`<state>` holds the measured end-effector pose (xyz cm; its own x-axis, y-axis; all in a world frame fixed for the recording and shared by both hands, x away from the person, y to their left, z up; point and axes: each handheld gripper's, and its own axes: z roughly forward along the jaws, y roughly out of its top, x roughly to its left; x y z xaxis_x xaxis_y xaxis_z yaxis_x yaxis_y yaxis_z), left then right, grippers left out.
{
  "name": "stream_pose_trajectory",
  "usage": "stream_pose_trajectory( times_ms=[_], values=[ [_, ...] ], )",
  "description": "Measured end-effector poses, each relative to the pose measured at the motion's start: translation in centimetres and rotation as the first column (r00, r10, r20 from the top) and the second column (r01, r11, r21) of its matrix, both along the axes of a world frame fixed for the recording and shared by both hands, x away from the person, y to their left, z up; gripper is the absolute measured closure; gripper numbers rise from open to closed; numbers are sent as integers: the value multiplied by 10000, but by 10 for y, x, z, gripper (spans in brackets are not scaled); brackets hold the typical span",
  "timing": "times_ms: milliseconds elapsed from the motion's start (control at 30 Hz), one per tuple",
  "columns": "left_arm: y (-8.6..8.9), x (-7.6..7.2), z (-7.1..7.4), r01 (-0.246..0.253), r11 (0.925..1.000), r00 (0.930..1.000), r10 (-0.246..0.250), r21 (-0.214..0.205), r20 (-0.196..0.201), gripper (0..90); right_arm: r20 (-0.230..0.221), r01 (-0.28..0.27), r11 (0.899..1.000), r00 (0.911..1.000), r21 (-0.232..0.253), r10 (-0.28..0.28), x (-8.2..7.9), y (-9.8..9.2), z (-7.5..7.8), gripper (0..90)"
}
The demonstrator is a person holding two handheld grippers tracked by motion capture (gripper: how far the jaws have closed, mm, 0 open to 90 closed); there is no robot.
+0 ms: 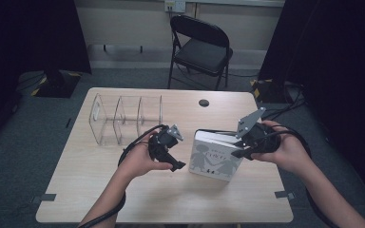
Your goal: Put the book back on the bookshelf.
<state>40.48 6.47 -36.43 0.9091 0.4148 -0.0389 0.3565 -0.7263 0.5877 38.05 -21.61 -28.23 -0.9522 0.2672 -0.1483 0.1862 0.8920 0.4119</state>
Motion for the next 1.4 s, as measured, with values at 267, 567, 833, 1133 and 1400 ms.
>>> stream_pose_trajectory(
  times_ms=[267,567,833,1133,1400],
  values=[
    [-15,8,14,497,9987,9988,-497,62,44,173,-7,-29,10000,10000,13,29,0,0,0,698],
    [-34,15,34,890,9960,9960,-891,118,99,188,-27,-64,9999,10000,135,64,0,-1,0,699],
    [-46,17,46,1246,9921,9913,-1240,-135,438,218,-32,-134,9997,9999,180,134,0,-2,-1,699],
    [-61,18,51,1794,9837,9826,-1786,-110,510,240,-43,-180,9997,9998,160,180,0,-2,-1,686],
    [-68,14,49,1730,9848,9814,-1737,159,818,330,-189,-10,9989,9998,460,18,1,-5,-1,666]
  ],
)
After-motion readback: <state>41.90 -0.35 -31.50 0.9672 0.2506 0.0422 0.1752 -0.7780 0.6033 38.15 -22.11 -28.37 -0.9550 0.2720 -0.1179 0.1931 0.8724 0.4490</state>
